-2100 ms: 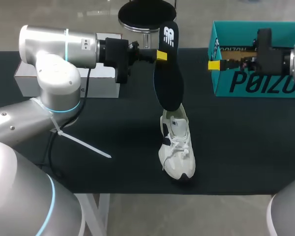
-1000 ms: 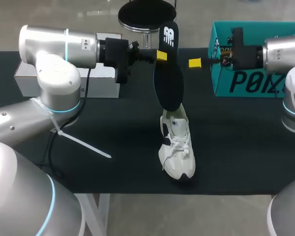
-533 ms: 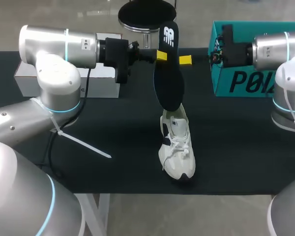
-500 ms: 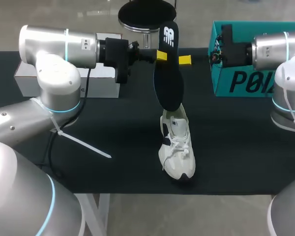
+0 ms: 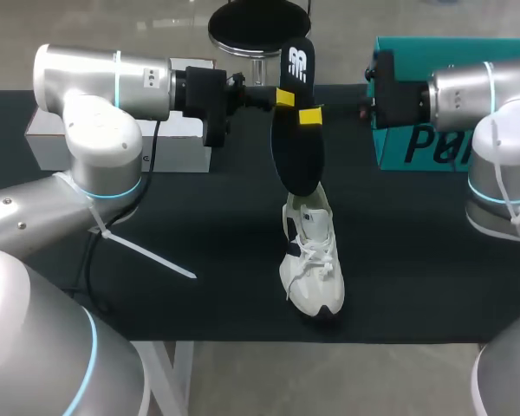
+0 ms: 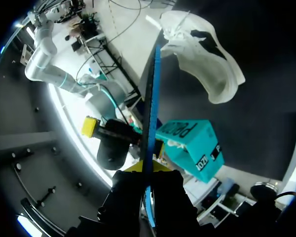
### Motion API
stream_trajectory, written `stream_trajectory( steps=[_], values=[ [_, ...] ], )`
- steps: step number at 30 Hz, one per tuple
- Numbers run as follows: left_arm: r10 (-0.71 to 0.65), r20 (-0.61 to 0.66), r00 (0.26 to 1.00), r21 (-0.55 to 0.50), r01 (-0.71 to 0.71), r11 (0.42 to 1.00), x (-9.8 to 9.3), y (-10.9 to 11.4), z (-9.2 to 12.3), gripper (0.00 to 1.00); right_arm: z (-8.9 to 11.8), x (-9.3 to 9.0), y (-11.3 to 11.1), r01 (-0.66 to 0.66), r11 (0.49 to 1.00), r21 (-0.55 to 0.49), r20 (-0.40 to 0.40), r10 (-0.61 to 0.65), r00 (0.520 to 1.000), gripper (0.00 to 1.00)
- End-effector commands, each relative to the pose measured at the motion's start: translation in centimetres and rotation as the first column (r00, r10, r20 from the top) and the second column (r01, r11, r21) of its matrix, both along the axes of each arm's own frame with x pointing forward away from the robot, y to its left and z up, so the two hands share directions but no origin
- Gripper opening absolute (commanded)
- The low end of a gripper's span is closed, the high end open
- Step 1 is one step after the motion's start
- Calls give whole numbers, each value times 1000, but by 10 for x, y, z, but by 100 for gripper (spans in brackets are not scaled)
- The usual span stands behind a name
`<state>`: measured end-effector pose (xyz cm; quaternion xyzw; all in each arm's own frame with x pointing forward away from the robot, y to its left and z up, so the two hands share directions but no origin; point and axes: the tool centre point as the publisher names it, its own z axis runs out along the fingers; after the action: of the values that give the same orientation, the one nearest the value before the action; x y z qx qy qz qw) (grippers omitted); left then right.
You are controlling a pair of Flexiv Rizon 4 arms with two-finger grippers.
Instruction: Take the shoe out of the shoebox, open the shoe tongue, remove and reinsert the insole, then place the shoe into the shoebox
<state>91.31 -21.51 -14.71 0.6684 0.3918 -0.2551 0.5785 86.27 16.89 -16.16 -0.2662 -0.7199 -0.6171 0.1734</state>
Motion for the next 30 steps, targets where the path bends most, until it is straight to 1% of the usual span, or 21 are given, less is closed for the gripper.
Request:
stream_trajectory(
  steps=[1,5,10,16,24,30],
  values=[
    [1,2,1000,1,-1,1000,0,-1,0,0,0,-21,1,22,1000,2,5,-22,1000,100],
    [1,2,1000,1,-1,1000,0,-1,0,0,-4,-29,6,12,1000,-1,-4,-12,1000,100],
    [1,2,1000,1,-1,1000,0,-1,0,0,-7,-29,12,-1,1000,6,-14,1,1000,100],
    [1,2,1000,1,-1,1000,0,-1,0,0,-6,-25,19,-18,1000,10,-13,18,1000,100],
    [1,2,1000,1,-1,1000,0,-1,0,0,-14,-12,24,-25,1000,-8,-42,25,999,100],
    [1,2,1000,1,-1,1000,0,-1,0,0,-14,-5,28,-30,999,-11,-44,29,999,100]
  ],
)
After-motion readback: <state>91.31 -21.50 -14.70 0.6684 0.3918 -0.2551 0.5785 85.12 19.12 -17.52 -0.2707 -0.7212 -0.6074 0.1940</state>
